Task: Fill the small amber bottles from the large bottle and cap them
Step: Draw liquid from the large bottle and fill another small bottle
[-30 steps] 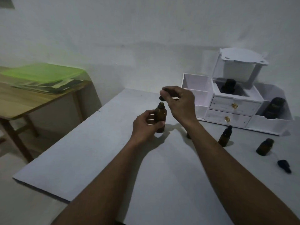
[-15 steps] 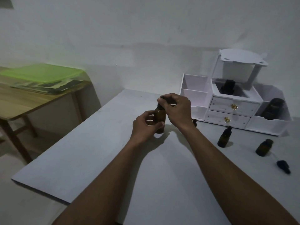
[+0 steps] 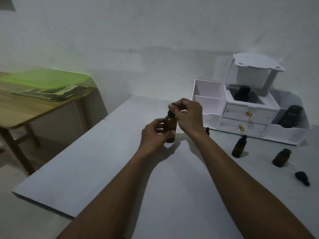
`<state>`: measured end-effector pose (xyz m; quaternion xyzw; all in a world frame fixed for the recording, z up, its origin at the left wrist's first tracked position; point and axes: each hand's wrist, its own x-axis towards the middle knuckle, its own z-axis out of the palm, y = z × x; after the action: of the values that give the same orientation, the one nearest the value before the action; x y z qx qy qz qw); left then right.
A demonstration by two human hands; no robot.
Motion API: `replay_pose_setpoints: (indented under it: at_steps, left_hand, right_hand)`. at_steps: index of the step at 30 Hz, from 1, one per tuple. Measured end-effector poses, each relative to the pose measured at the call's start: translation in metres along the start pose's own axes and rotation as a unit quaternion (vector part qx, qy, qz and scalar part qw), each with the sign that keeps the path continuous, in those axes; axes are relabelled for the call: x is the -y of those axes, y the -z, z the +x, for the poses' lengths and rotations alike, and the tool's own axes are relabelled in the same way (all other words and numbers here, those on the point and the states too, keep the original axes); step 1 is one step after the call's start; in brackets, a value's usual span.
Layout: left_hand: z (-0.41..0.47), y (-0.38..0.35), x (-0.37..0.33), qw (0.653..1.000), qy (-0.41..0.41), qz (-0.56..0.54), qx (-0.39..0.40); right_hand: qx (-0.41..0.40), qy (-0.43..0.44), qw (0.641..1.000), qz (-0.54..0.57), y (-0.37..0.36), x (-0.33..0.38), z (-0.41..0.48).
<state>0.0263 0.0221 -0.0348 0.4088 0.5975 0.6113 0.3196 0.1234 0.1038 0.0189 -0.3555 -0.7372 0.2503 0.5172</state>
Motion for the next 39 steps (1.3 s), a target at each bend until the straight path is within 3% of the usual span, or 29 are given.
replay_pose_setpoints:
  at_steps: [19,23,30,34,39]
  left_hand:
    - [0.003,-0.001,0.002,1.000,0.014,0.006,0.000]
    - [0.002,0.001,-0.002,0.998,-0.037,0.052,-0.018]
    - [-0.012,-0.005,-0.012,0.960,-0.210,0.121,-0.143]
    - [-0.037,-0.031,-0.030,0.965,-0.236,0.072,-0.090]
    - [-0.067,-0.088,-0.036,0.982,-0.178,0.046,0.039]
  right_hand:
    - [-0.025,0.030,0.999,0.010,0.006,0.011,-0.001]
    - [-0.045,0.057,0.997,0.032,0.015,0.027,0.009]
    - [-0.103,0.085,0.987,0.092,0.065,0.058,0.025]
    - [-0.147,0.088,0.981,0.094,0.109,0.058,0.021]
    - [-0.183,0.076,0.980,0.027,0.172,0.027,0.001]
